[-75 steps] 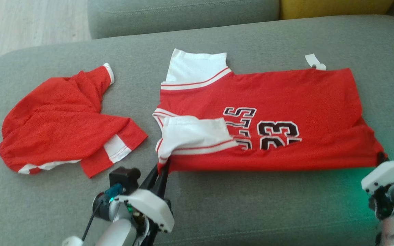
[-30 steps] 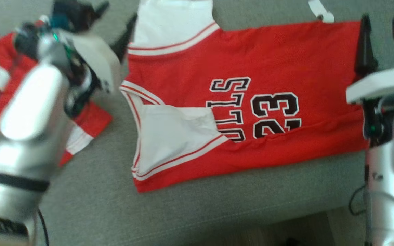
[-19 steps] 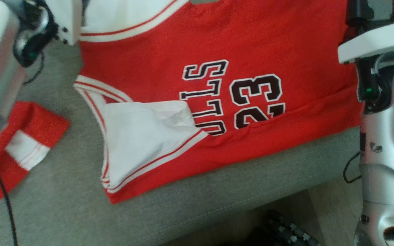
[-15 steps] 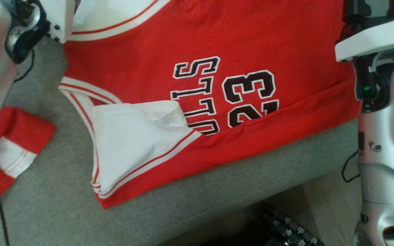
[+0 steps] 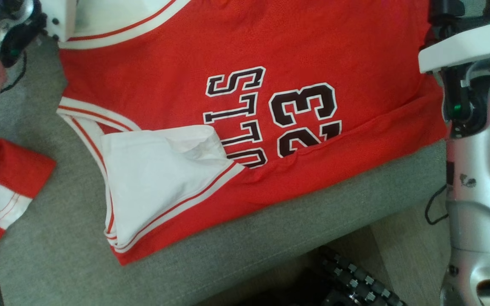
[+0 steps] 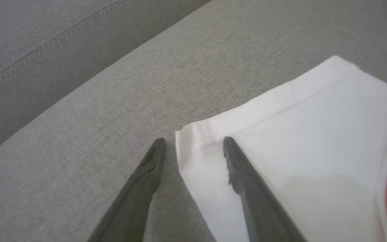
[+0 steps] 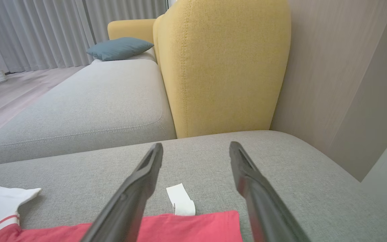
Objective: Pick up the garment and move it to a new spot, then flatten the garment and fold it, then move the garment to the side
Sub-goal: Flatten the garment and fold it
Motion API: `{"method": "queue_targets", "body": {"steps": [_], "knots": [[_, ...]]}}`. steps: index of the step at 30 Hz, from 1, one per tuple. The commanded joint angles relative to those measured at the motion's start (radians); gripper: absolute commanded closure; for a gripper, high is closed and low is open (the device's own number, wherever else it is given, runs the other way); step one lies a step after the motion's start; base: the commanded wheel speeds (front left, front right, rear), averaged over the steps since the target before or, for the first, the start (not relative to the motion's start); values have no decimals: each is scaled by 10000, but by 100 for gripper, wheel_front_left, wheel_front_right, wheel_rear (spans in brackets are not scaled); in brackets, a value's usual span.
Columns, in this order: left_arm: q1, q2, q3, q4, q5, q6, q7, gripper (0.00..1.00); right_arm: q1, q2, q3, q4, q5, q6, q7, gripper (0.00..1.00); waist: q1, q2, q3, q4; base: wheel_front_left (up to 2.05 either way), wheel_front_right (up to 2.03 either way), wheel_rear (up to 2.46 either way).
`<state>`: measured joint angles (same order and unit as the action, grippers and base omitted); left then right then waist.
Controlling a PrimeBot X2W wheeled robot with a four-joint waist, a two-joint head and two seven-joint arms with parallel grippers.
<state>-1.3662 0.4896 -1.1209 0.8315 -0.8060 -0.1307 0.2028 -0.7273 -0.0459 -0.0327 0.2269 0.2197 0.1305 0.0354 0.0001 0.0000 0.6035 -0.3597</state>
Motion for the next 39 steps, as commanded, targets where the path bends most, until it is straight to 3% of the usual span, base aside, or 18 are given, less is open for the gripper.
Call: {"method": "queue_targets", "body": {"steps": [1,5,13,20,30,39], "knots": [[-383,173,-95,-371,-394,1,212,100,-77,-43,48,-297,-13,2,2,0,-1,0,7,69,0,0,0],[-495,137,-485,-857,-1160,1,-30,100,-227,-43,-387,-77,-260,2,91,0,-1,0,-60,413,0,0,0],[-515,-264,-631,-1084,-1581,0,-2097,100,-643,-110,-1048,727,-1449,2,451,0,-1,0,-759,1620,0,0,0],[-35,-629,-893,-1607,-1519,0,-3182,100,-946,-1054,-1448,2288,-1895,2,981,0,-1,0,-1279,2702,0,0,0],[1060,-790,-1147,-2992,-1300,428,-3650,100,-1072,-1965,-2013,4264,-2438,2,1208,0,-1,0,-1433,3371,0,0,0],[1419,-615,-1275,-4287,-1064,912,-3429,100,-1591,-2332,-2897,5666,-3524,2,1971,0,-1,0,-1201,3590,0,0,0]]}}
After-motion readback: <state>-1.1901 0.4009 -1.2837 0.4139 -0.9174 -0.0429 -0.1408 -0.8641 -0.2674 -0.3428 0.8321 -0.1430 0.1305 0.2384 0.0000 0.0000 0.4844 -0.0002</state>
